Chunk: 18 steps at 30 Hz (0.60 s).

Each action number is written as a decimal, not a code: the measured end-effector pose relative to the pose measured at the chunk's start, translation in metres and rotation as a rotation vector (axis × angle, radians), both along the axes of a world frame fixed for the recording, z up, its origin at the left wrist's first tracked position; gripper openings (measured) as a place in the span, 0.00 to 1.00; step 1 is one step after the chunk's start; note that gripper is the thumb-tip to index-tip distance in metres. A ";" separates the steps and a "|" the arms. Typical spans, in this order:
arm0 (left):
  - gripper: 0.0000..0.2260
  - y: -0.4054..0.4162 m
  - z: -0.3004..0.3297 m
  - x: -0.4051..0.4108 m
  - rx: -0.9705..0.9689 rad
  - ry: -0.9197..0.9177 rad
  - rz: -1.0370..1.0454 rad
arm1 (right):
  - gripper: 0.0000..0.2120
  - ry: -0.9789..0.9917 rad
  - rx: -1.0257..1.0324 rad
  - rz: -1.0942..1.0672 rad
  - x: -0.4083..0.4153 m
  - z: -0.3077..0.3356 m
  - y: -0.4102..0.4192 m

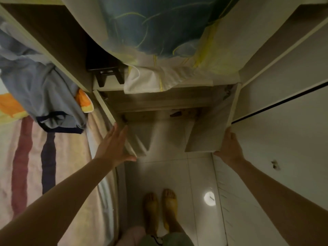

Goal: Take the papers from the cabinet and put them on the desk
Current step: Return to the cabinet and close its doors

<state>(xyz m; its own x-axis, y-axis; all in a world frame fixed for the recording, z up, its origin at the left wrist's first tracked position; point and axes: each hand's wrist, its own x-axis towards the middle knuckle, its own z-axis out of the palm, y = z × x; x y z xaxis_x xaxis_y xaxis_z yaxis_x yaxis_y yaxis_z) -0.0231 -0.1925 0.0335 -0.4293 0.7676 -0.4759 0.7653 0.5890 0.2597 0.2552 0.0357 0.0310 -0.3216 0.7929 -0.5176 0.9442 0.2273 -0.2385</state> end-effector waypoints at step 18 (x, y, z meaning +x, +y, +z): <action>0.36 0.065 -0.008 0.011 0.039 0.063 0.019 | 0.42 -0.003 0.209 0.055 -0.098 -0.009 -0.020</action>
<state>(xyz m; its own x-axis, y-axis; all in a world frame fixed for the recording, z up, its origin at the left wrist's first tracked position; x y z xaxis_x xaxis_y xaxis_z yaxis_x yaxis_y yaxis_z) -0.0125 -0.1271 0.0255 -0.4721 0.7765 -0.4173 0.7695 0.5940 0.2346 0.1576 0.0159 0.0223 -0.3663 0.8643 -0.3447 0.9295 0.3231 -0.1778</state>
